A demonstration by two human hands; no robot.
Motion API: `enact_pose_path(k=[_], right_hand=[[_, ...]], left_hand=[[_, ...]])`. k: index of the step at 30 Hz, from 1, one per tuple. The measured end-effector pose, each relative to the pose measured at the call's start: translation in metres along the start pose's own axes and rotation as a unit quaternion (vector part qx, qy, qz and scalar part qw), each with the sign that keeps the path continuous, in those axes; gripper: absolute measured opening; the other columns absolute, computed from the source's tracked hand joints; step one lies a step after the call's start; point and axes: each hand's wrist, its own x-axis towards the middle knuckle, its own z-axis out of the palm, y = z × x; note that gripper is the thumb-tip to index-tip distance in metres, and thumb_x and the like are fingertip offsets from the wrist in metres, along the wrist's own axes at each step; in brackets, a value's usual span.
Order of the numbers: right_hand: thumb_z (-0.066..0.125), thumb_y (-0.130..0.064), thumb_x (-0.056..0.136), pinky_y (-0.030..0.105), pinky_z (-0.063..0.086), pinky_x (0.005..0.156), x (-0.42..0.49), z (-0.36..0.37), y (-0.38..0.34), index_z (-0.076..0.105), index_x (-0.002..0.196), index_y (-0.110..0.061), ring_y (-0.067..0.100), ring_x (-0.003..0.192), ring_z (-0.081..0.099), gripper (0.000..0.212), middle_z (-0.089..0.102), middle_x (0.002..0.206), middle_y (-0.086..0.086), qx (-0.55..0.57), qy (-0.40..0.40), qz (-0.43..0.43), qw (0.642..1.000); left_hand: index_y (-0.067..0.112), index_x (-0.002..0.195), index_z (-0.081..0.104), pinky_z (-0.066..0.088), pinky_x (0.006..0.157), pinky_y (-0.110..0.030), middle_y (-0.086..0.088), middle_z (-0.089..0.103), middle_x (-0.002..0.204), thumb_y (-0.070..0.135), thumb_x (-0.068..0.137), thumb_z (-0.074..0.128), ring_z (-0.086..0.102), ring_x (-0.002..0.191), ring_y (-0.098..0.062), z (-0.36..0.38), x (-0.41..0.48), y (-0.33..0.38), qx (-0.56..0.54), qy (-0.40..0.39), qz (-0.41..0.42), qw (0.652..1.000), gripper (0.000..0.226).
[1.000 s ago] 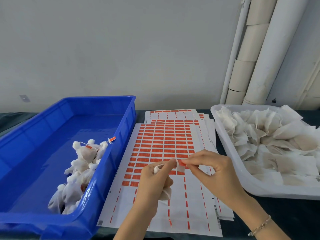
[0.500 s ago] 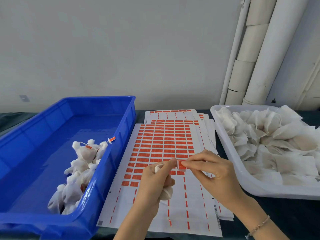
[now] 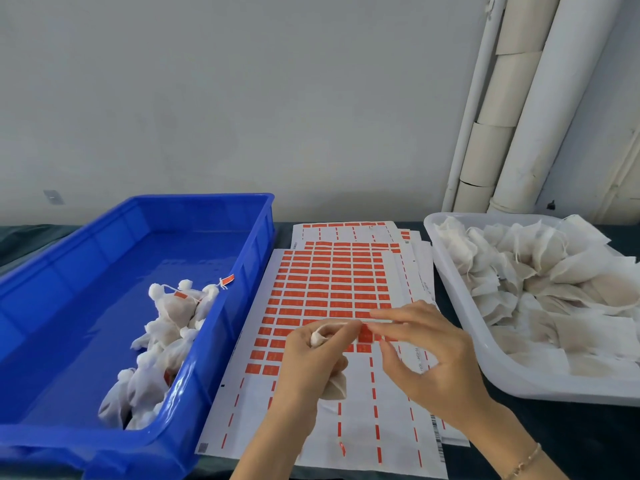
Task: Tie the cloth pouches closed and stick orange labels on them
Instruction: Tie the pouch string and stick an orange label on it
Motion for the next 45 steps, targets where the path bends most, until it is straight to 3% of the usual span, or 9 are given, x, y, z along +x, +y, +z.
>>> enact_pose_path(k=[5,14,18,22,27,33,39,42,45], right_hand=[[0.068,-0.041,0.074,0.005,0.045,0.078,0.009,0.004,-0.012,0.069,0.092,-0.035,-0.001,0.091,0.063,0.019,0.07,0.088,-0.024,0.122,-0.021,0.217,0.968],[0.068,-0.037,0.075,0.011,0.052,0.074,0.013,0.013,-0.005,0.07,0.082,-0.03,0.003,0.086,0.065,0.011,0.07,0.081,-0.021,0.129,-0.009,0.231,0.964],[0.068,-0.04,0.071,0.014,0.053,0.074,0.022,0.021,-0.005,0.069,0.089,-0.036,-0.001,0.09,0.066,0.019,0.071,0.087,-0.023,0.165,-0.019,0.248,0.954],[0.064,-0.045,0.071,0.008,0.051,0.074,0.03,0.049,-0.025,0.064,0.094,-0.047,-0.008,0.095,0.063,0.023,0.066,0.094,-0.035,0.207,-0.087,0.217,0.95],[0.063,-0.059,0.073,0.012,0.051,0.069,0.049,0.095,-0.062,0.061,0.1,-0.051,0.001,0.085,0.064,0.029,0.066,0.09,-0.03,0.231,-0.2,0.13,0.943],[0.066,-0.043,0.085,0.011,0.048,0.065,0.074,0.146,-0.093,0.073,0.093,-0.03,-0.001,0.073,0.062,0.017,0.065,0.071,-0.024,0.24,-0.252,0.082,0.934],[0.063,-0.032,0.09,0.036,0.051,0.087,0.09,0.19,-0.106,0.075,0.095,-0.014,0.015,0.089,0.063,0.022,0.072,0.096,0.002,0.108,-0.308,0.026,0.945],[0.06,-0.025,0.09,0.039,0.039,0.1,0.096,0.207,-0.106,0.074,0.099,-0.01,0.025,0.112,0.054,0.022,0.064,0.121,0.006,0.005,-0.31,-0.032,0.95],[0.057,-0.028,0.092,0.04,0.033,0.105,0.099,0.219,-0.104,0.063,0.119,-0.009,0.029,0.12,0.05,0.034,0.065,0.116,0.01,-0.053,-0.325,-0.027,0.944]], left_hand=[[0.029,0.072,0.075,0.046,0.048,-0.012,0.005,0.063,0.056,0.035,0.077,0.075,0.055,0.046,-0.004,-0.002,-0.003,0.0,0.008,0.002,0.028,1.0,0.007],[0.055,0.077,0.069,0.042,0.048,-0.006,0.016,0.067,0.067,0.035,0.083,0.069,0.061,0.064,0.004,-0.01,-0.006,0.0,0.053,-0.012,0.074,0.996,0.021],[0.024,0.097,0.069,0.046,0.049,-0.013,0.002,0.06,0.061,0.005,0.096,0.047,0.058,0.049,-0.005,-0.038,-0.007,0.01,0.019,-0.07,0.006,0.997,0.03],[0.023,0.11,0.064,0.054,0.073,-0.016,0.001,0.072,0.1,0.019,0.101,0.038,0.069,0.094,-0.012,-0.071,-0.026,0.016,0.018,-0.078,0.145,0.986,0.029],[0.025,0.113,0.062,0.052,0.071,-0.012,0.015,0.071,0.093,0.023,0.091,0.046,0.067,0.093,-0.002,-0.109,-0.043,0.032,0.08,0.013,0.24,0.967,0.027],[0.022,0.106,0.071,0.054,0.083,-0.032,0.003,0.075,0.096,0.003,0.089,0.061,0.07,0.091,-0.016,-0.165,-0.05,0.047,0.172,0.117,0.259,0.943,0.027],[0.02,0.094,0.073,0.054,0.081,-0.023,0.009,0.073,0.085,0.006,0.085,0.067,0.068,0.082,-0.002,-0.209,-0.024,0.037,0.347,0.198,0.192,0.896,0.018],[0.014,0.09,0.071,0.053,0.082,-0.03,0.004,0.072,0.083,0.005,0.085,0.064,0.067,0.082,-0.01,-0.219,-0.008,0.031,0.413,0.181,0.146,0.88,0.013],[0.012,0.095,0.069,0.053,0.081,-0.034,-0.001,0.07,0.086,0.005,0.085,0.062,0.066,0.082,-0.016,-0.223,0.006,0.029,0.441,0.17,0.108,0.875,0.014]])
